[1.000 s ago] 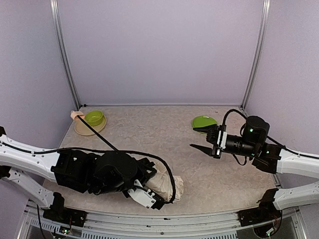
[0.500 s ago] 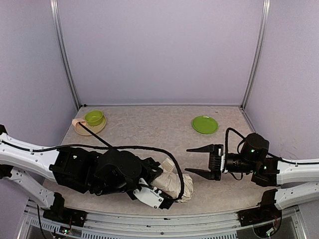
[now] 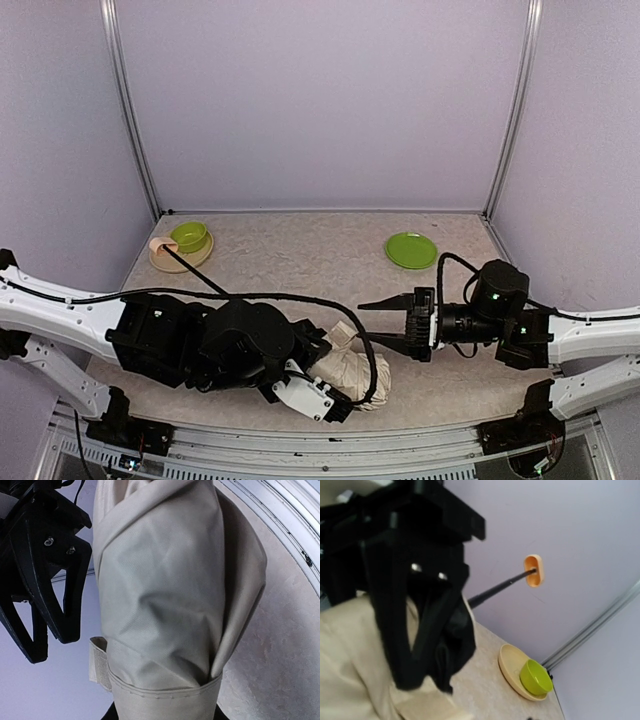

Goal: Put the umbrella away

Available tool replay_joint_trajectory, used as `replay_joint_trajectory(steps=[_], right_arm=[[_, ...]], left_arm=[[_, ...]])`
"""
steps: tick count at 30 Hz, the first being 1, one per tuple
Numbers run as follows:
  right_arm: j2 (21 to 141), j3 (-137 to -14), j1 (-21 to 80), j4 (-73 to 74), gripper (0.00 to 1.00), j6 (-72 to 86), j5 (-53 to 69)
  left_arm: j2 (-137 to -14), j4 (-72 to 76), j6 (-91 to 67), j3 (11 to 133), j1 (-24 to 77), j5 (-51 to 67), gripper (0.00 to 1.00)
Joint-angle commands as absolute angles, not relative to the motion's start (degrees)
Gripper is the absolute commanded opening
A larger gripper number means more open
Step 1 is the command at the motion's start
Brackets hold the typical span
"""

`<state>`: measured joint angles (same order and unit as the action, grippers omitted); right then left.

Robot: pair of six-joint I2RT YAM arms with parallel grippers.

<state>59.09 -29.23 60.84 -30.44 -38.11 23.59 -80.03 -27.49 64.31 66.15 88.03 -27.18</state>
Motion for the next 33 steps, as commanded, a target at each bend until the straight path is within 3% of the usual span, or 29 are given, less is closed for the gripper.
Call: replay_joint_trajectory(steps=[1, 4, 6, 15, 19, 24, 28, 33], right_arm=[[60.5, -31.4, 62.9, -27.2, 0.42, -41.7, 23.5], [61.5, -32.0, 64.1, -24.5, 0.49, -44.4, 21.7], [62.0, -32.5, 64.5, -23.6, 0.48, -45.2, 21.1], [66.2, -35.9, 65.9, -21.9, 0.26, -46.5, 15.0], [66.7, -36.0, 65.9, -21.3, 0.25, -47.0, 12.8], [66.1, -36.5, 65.9, -20.3, 0.01, -46.5, 15.6], [64.4, -35.2, 64.8, -21.4, 0.0, -39.1, 13.0], [63.3, -30.6, 55.6, -24.8, 0.0, -21.1, 18.3]], left_arm=[[-79.9, -26.9, 63.1, 69.0, 87.5, -26.9, 0.0], [-79.8, -26.8, 63.1, 68.9, 87.5, -26.8, 0.0], [-79.8, -26.8, 63.1, 68.8, 87.3, -26.4, 0.0], [-80.4, -27.5, 64.0, 69.7, 86.4, -24.4, 0.0], [-80.3, -27.5, 64.3, 69.9, 86.1, -24.3, 0.0], [-80.4, -27.8, 63.7, 70.0, 85.5, -23.3, 0.0], [-79.9, -27.9, 63.3, 69.6, 85.5, -24.7, 0.0], [-78.3, -24.4, 62.7, 66.9, 85.9, -29.4, 0.0]])
